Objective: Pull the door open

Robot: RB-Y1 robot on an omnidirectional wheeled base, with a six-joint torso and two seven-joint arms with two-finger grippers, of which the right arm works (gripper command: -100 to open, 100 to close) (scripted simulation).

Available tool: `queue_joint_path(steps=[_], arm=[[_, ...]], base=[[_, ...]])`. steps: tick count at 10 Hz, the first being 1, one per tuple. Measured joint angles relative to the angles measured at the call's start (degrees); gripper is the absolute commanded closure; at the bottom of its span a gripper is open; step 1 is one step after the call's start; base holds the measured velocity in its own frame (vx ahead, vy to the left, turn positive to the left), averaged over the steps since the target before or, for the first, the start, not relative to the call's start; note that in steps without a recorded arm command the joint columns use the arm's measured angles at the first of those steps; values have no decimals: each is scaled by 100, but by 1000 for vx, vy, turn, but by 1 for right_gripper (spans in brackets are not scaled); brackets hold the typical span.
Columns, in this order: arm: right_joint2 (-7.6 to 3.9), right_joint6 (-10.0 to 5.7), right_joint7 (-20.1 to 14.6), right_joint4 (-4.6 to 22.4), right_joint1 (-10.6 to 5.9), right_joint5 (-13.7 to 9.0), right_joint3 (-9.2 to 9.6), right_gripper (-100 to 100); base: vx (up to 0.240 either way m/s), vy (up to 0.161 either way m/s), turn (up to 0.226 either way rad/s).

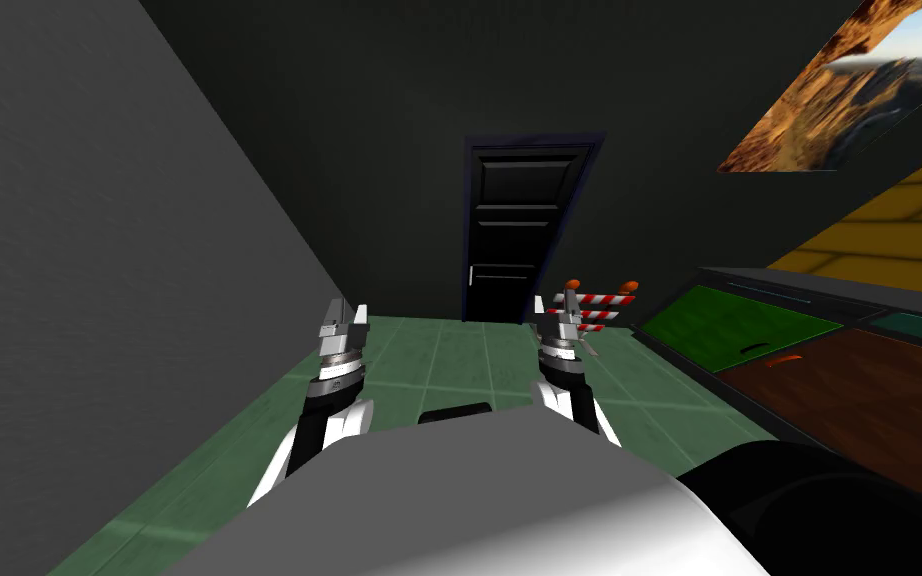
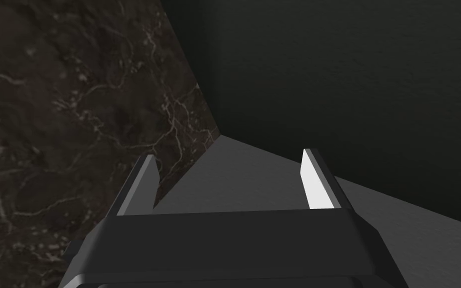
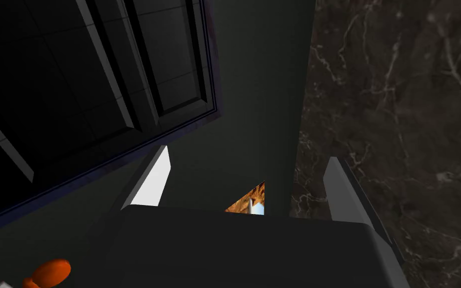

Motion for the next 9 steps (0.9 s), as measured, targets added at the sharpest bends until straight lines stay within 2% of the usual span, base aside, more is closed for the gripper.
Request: queue_joint_path(steps=[5,9], arm=[[-205,-154,-445,548,-111,-410,102,-100],[-316,-270,-819,1025,-228,-749,241,-100]], base=[[191,-5,69],[138,0,68]])
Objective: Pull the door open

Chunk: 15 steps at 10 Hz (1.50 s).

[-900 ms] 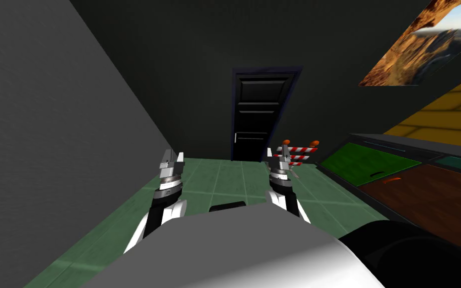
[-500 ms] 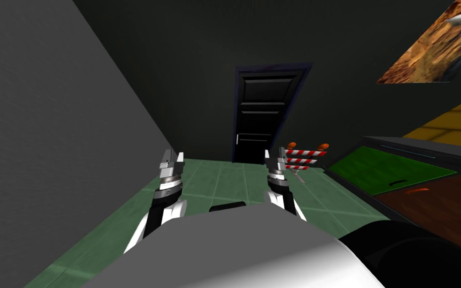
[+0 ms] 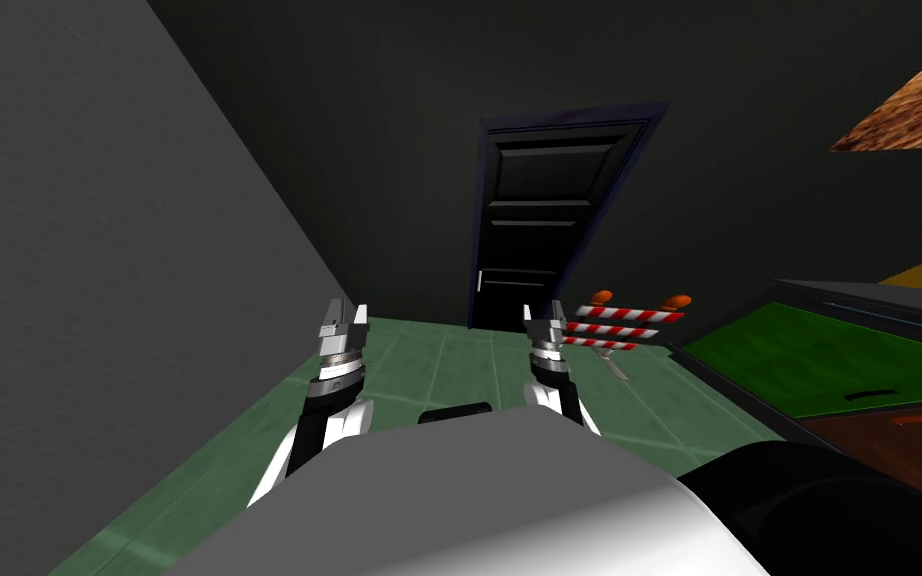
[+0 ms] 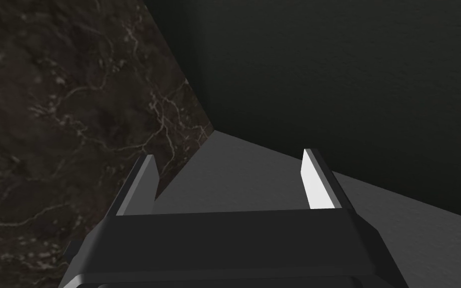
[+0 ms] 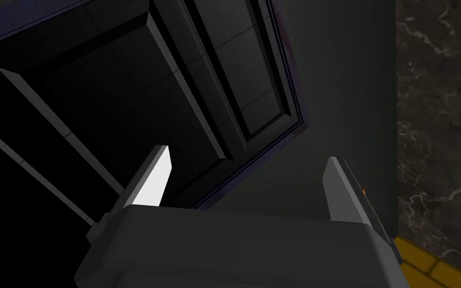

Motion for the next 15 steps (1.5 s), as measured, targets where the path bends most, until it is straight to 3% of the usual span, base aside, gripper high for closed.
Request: queue_joint_path(steps=[4,15], arm=[[-141,-125,-433,495,-95,-397,98,-100],[-396,-484,-1446,1795,-405,-1301,363,-100]], base=[[139,-7,65],[98,-13,61]])
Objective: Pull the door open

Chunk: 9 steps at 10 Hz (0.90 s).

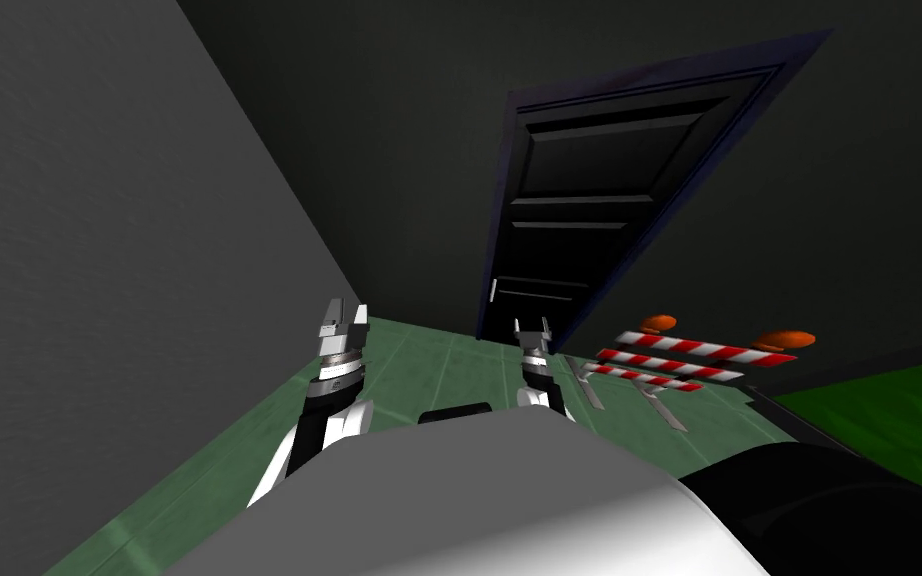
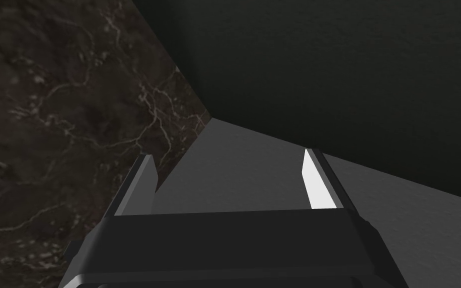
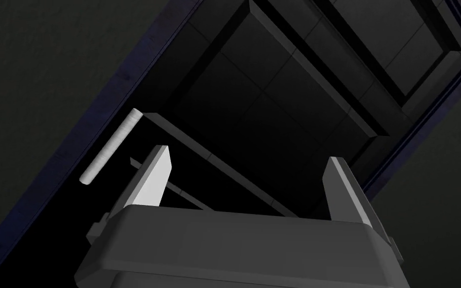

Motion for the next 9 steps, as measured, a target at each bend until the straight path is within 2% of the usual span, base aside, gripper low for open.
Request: queue_joint_path(steps=[4,7,9], arm=[[-63,-134,-365,417,-47,-323,131,-100],[-157,-237,-734,873,-176,-666,202,-100],[-174,-283,-914,1094,-219,-837,270,-100]], base=[[99,-10,62],[124,-25,89],[112,-19,56]])
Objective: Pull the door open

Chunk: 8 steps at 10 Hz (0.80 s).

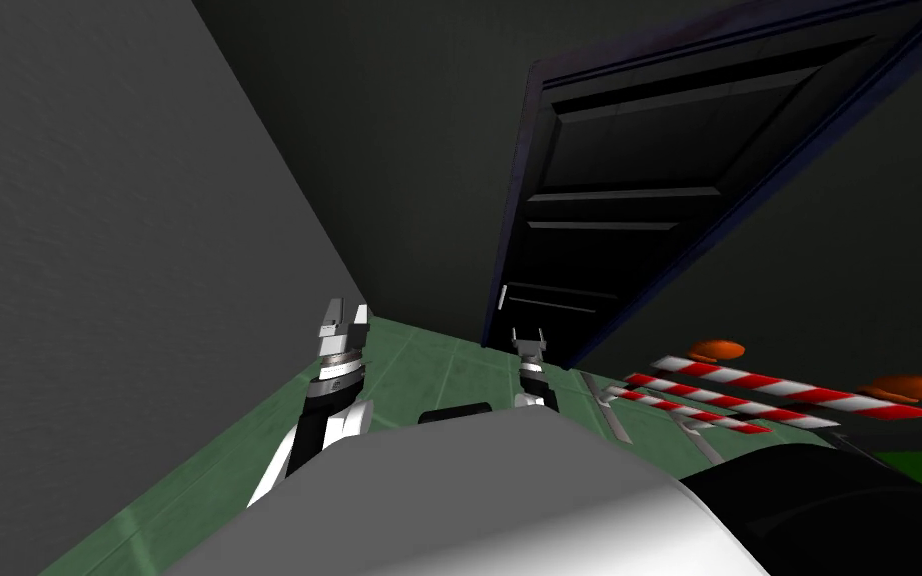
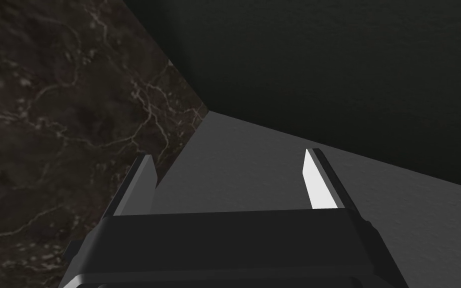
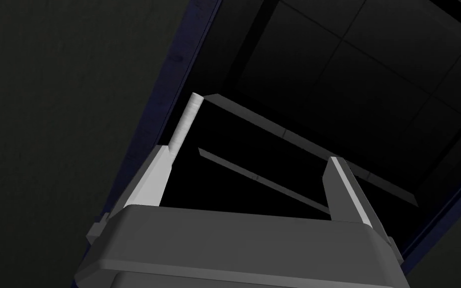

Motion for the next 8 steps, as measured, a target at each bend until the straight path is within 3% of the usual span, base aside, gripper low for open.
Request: queue_joint_path(steps=[8], arm=[[-168,-243,-748,927,-223,-664,175,-100]], base=[[96,-22,66]])
